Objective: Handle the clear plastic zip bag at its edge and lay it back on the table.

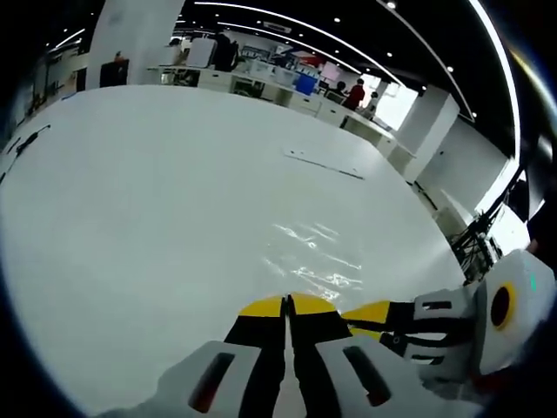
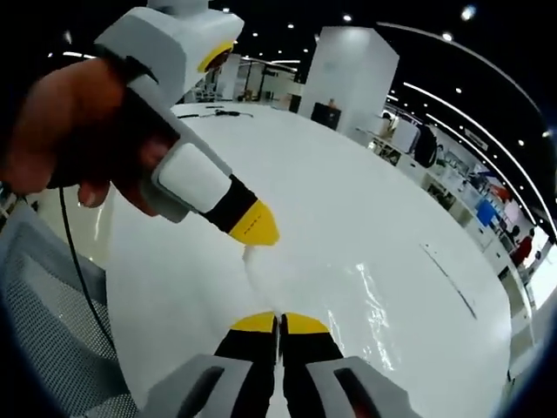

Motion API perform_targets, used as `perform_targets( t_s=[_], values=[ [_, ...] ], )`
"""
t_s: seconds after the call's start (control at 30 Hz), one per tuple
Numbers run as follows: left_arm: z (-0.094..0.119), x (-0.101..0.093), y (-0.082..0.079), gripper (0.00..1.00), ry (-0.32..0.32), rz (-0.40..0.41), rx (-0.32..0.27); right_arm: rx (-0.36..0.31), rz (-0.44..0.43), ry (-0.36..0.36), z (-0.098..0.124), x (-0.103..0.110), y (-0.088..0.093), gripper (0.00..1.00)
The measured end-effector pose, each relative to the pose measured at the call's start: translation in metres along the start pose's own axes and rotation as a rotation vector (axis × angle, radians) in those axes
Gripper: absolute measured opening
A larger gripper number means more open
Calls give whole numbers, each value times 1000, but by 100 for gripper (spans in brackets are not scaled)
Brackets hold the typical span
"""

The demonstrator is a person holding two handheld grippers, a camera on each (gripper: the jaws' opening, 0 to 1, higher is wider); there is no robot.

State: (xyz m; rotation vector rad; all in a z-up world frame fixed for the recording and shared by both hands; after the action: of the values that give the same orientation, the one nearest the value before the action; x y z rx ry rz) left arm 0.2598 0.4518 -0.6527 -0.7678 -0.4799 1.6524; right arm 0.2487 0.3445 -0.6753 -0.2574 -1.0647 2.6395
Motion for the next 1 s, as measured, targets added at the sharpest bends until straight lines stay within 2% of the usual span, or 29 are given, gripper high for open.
perform_targets(
  t_s=[0.2, 0.43, 0.8, 1.0],
  values=[
    [-1, 4, 2, 1, 0, -10, -15, 15, 70, -21, 1, 6, -1, 0],
    [6, 8, 4, 7, 17, -83, -45, 30, 127, -33, 2, 5, -2, 0],
    [23, 16, 1, 14, 34, -443, -113, 72, 211, -63, 8, -1, 4, 0],
    [27, 8, 2, 19, 62, -673, -147, 85, 255, -93, 9, 1, 5, 0]
  ],
)
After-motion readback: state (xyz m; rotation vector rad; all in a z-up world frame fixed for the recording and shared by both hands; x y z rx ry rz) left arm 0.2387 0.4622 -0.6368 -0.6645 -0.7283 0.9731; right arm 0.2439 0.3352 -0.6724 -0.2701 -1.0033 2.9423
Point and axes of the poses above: the point that each gripper's makers call its tool centre point, and the gripper's own axes: z roughly backward along the fingers, x roughly to its left, y roughly out of its underside, the point moved 6 cm from there along z, roughly backward along the fingers, and after that the axes turned 13 degrees about -y, right-handed, at the moved point
